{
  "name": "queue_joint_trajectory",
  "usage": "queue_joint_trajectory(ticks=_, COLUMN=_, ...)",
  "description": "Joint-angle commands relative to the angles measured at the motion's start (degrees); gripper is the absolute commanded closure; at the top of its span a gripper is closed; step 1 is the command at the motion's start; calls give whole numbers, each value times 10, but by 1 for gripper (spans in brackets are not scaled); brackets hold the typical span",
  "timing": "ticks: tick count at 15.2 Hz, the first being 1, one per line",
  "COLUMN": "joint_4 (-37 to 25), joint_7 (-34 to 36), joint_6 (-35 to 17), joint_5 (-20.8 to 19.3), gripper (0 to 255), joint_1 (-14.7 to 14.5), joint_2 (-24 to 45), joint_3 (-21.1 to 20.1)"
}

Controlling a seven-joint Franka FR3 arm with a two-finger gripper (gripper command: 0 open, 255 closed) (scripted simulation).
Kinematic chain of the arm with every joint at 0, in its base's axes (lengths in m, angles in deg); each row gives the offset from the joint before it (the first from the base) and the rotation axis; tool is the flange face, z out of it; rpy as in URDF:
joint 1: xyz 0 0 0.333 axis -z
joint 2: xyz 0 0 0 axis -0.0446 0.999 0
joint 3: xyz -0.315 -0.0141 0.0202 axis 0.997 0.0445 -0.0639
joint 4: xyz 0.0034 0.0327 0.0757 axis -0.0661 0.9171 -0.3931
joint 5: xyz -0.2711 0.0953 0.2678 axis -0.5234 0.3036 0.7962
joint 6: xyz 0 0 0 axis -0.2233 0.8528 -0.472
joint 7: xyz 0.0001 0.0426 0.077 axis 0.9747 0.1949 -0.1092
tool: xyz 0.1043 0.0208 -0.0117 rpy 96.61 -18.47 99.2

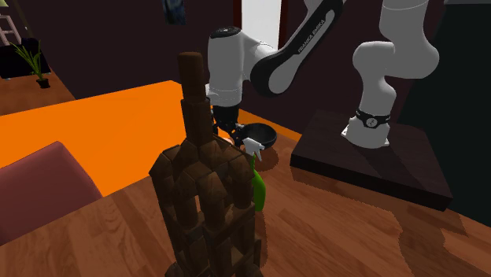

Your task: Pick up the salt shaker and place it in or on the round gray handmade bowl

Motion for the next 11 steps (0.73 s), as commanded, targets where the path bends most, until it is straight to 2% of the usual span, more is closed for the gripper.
queue_joint_trajectory(ticks=1, joint_4=0, joint_7=0, joint_6=0, joint_5=0, gripper=0, joint_1=0, joint_2=0, joint_3=0)
queue_joint_trajectory(ticks=2, joint_4=0, joint_7=0, joint_6=0, joint_5=0, gripper=255, joint_1=0, joint_2=0, joint_3=0)
queue_joint_trajectory(ticks=11, joint_4=0, joint_7=0, joint_6=0, joint_5=0, gripper=255, joint_1=0, joint_2=0, joint_3=0)
